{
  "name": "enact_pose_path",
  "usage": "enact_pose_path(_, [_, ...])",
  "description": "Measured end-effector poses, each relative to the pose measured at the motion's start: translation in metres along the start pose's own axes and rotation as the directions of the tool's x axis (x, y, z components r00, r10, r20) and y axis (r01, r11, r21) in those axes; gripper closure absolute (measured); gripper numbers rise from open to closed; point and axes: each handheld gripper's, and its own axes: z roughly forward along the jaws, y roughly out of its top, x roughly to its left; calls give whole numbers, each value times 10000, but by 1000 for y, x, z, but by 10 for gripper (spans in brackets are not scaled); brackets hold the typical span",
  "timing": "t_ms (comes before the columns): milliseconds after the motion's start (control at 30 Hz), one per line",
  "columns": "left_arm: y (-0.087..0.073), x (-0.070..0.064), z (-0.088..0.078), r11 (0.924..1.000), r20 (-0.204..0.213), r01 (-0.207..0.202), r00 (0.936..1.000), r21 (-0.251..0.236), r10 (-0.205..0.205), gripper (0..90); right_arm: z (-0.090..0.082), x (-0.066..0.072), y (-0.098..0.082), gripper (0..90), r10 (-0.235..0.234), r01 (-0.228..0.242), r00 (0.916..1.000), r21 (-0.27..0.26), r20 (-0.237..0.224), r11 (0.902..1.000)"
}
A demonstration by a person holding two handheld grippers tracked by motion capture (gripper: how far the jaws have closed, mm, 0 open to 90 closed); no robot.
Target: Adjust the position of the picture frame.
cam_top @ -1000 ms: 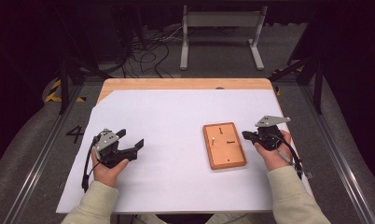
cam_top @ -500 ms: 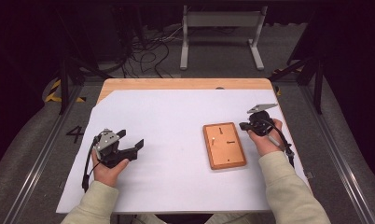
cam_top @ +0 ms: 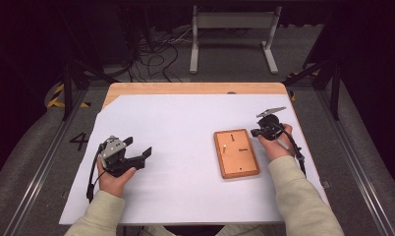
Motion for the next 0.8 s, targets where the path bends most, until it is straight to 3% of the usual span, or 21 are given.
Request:
enact_pose_path(133, [0,0,1,10000,20,15,10000,-1,-15,181,9,-1,1,900,260,-260,9997,281,28,9993])
enact_pose_path(367, [0,1,1,10000,33,36,10000,31,-36,181,18,4,9,900,60,-74,9997,564,254,9984])
enact_pose_path(467, [-1,0,2,10000,30,32,10000,80,-33,180,20,8,12,900,-357,328,9986,724,394,9968])
enact_pose_path(533, [-1,0,2,10000,59,24,10000,97,-25,180,23,13,15,900,-610,607,9981,637,21,9961])
enact_pose_path(633, [-1,0,3,9999,88,44,10000,111,-45,180,26,20,19,900,-1018,1010,9948,637,85,9928])
enact_pose_path(700, [-1,1,4,9999,121,42,9999,141,-44,180,30,25,23,900,-1227,1235,9922,387,-205,9916])
enact_pose_path(800, [-1,1,6,9998,136,42,9999,196,-44,180,33,28,28,900,-1447,1460,9890,458,-313,9882])
